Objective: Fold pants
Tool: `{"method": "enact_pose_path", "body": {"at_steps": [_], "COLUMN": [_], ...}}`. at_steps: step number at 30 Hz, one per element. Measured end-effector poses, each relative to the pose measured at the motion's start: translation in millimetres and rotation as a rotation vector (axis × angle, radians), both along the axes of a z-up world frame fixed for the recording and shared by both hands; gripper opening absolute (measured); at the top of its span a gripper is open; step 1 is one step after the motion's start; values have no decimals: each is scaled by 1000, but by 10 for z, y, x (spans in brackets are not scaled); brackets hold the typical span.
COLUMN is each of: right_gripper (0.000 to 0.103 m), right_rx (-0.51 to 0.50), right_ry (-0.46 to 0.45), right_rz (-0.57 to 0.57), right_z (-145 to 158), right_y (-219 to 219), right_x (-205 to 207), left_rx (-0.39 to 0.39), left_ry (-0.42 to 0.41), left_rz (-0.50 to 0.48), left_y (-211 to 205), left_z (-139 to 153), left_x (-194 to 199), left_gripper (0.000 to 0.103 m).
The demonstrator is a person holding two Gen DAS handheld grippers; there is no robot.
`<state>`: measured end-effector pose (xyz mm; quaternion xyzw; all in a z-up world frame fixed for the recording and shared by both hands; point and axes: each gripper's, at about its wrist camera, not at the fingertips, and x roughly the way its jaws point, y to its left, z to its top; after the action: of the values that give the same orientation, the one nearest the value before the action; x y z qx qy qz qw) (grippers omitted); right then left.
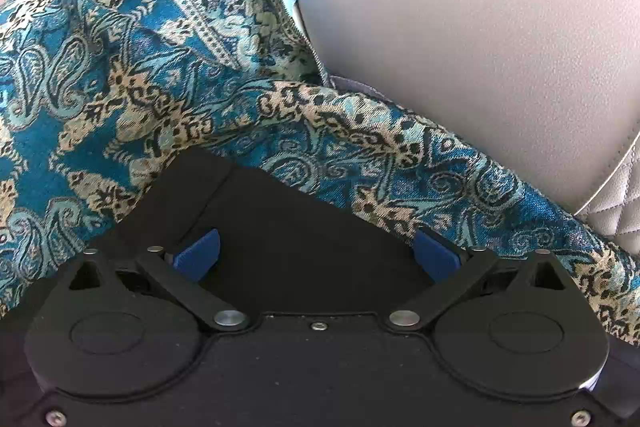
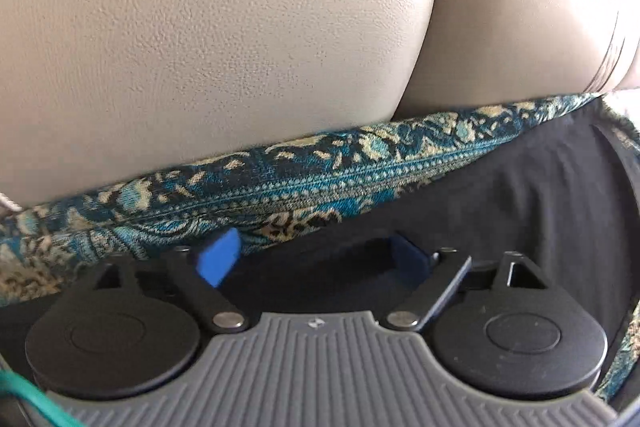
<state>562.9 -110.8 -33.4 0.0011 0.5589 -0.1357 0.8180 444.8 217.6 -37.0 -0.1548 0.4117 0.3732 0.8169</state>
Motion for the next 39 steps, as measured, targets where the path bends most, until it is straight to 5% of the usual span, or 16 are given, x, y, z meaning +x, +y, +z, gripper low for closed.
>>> {"method": "enact_pose_path", "body": {"at_steps": [3,10,13,29,33,36,37,39], "right_gripper": [79,19,7,4,4,4,4,4], "right_rx": [10,-11,8,158,182,170,160,143], "right_ry": [-63,-45,-56,-269,-320,-365,-380,-405], "right_rz": [-26,-32,-46,91,110,134,142,154], "right_z": [28,160,202,447,488,537,560,608], "right_y": [-33,-93,-158,-685,-771,-797,-789,-800], "right_x": [-2,-45,-113,-1516,-1886,-2078,-2133,-2240], "left_rx": [-8,-23,-30,-152,-133,-54,-38,-12], "left_ry": [-4,6,10,-46,-20,25,18,-8], "left_rz": [-2,6,12,-96,-131,-151,-152,-137], "left_y": [22,39,49,115,45,-131,-202,-301], "left_z": [-13,-47,-45,84,85,76,86,143], "left_x": [32,109,127,-76,-139,-142,-172,-243], "left_gripper": [103,103,103,103,102,91,80,36]}}
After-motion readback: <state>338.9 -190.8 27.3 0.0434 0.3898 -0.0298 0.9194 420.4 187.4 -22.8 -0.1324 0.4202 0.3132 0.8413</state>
